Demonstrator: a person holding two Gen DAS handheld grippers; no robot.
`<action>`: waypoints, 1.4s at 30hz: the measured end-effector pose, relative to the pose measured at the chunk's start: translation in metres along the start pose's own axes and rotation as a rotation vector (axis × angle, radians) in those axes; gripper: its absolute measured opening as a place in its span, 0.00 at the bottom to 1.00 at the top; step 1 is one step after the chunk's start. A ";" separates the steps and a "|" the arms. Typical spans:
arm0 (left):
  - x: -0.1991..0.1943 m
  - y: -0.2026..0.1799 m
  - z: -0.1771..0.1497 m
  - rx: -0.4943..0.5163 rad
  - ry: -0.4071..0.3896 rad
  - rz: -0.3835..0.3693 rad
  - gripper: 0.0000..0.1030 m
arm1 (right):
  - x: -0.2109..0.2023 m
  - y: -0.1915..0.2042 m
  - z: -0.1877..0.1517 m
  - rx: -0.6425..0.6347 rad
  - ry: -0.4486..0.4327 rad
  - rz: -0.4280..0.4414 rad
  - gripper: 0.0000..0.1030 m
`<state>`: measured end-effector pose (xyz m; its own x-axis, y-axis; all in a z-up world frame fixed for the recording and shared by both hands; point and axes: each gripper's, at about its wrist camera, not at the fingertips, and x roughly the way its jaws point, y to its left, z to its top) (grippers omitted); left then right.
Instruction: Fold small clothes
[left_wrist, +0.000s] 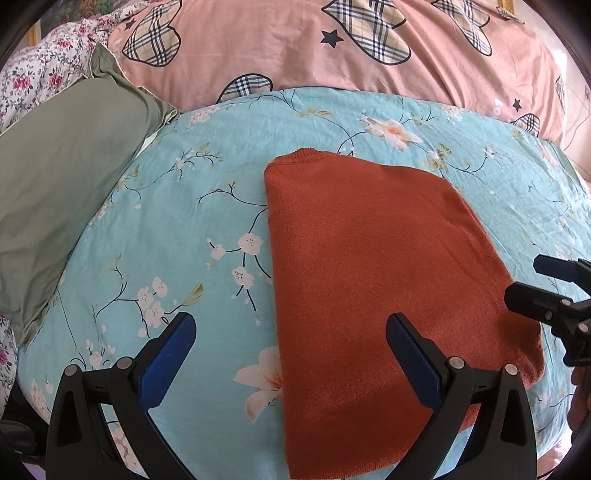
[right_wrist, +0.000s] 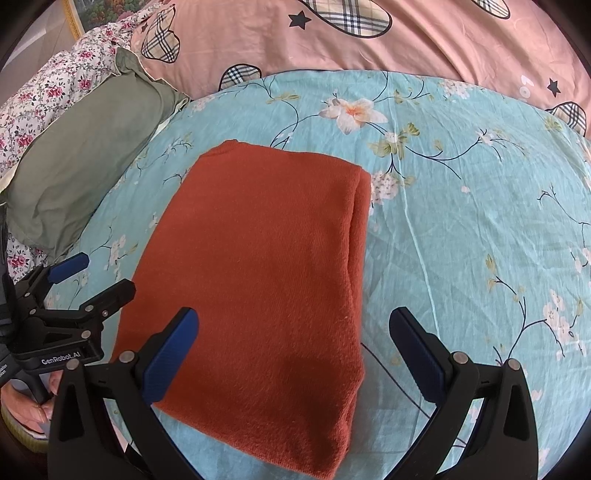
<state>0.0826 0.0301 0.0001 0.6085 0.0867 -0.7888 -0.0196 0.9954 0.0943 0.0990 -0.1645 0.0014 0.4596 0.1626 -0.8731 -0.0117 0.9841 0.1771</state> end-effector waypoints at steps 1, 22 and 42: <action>0.000 0.000 0.000 -0.001 0.001 0.000 1.00 | 0.000 -0.001 0.001 0.000 0.000 -0.001 1.00; 0.007 0.002 0.019 -0.005 -0.008 0.025 1.00 | 0.017 -0.011 0.018 0.012 0.007 0.033 1.00; 0.000 0.001 0.019 -0.008 -0.009 0.018 1.00 | 0.009 -0.011 0.017 0.012 -0.005 0.035 1.00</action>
<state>0.0979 0.0303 0.0120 0.6154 0.1038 -0.7814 -0.0366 0.9940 0.1032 0.1184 -0.1750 -0.0011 0.4632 0.1967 -0.8642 -0.0175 0.9769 0.2130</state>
